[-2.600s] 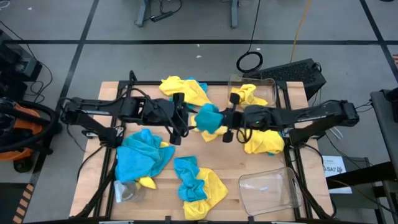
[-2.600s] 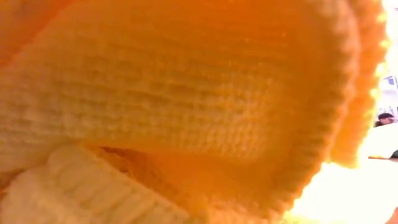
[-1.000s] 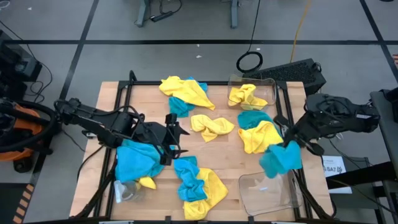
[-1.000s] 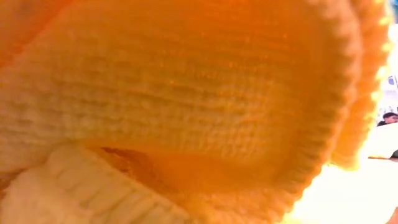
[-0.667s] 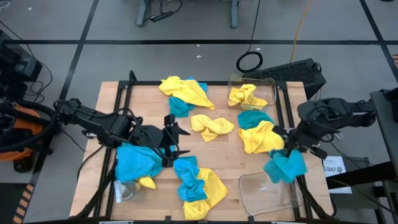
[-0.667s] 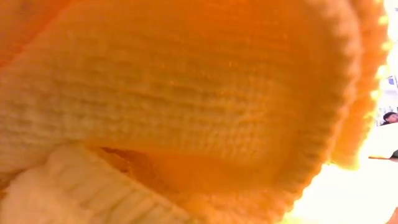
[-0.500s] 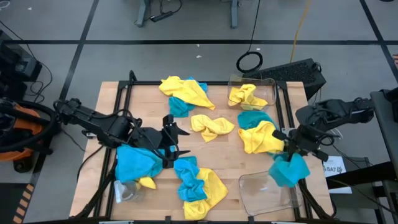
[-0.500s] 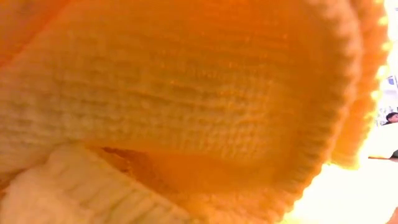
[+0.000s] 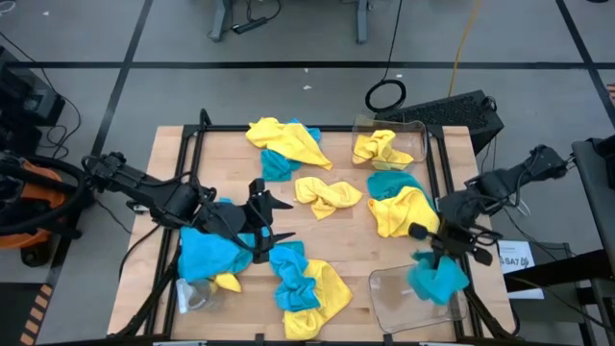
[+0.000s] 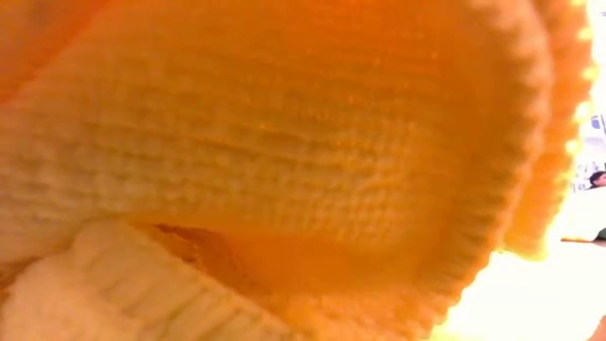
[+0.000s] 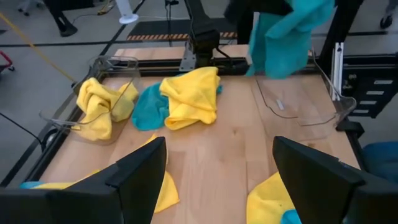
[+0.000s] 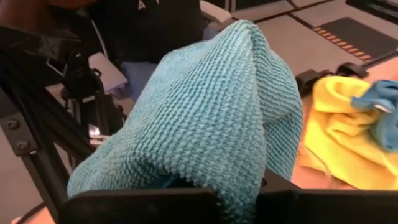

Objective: Sort microfiber towel by color & place in baskets
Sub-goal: Put the blue microfiber cloth into the bottom transparent bin

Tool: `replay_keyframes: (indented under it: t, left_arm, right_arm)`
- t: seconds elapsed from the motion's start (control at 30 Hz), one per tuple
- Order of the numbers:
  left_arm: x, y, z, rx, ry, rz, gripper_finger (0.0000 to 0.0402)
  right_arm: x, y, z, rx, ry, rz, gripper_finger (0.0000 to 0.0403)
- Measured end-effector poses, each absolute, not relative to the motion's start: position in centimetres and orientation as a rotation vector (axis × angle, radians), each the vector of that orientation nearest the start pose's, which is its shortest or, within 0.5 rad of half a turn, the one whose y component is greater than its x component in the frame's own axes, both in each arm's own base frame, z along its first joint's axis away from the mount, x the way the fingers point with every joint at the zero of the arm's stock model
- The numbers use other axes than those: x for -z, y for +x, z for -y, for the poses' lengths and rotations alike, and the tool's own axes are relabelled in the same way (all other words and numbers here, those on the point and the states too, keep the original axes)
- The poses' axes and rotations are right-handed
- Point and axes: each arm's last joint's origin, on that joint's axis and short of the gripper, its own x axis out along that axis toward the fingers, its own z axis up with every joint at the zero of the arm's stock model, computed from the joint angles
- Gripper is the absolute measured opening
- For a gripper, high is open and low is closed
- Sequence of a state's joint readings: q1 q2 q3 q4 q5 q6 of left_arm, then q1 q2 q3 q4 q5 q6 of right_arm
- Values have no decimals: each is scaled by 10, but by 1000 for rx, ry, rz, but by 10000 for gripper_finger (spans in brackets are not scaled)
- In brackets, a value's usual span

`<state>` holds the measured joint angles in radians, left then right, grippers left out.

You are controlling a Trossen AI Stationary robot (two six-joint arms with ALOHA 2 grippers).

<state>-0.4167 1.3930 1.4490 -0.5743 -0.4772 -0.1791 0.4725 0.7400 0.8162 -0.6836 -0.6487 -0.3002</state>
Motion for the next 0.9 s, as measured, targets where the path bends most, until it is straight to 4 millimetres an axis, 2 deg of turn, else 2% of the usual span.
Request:
replay_keyframes:
  t: [0.27, 0.5, 0.7, 0.9]
  left_arm:
    - [-383, 283, 111, -124, 69, -480, 301]
    - [-374, 290, 115, -125, 84, -507, 301]
    - [-375, 291, 115, -124, 81, -500, 301]
    - [-375, 291, 115, -124, 77, -493, 301]
  right_arm:
    - [-278, 125, -104, -1176, -196, -547, 0]
    - [-248, 134, -120, -1107, -211, -669, 0]
    - [-219, 140, -125, -1002, -210, -798, 0]
    - [-182, 143, -127, -944, -141, -878, 0]
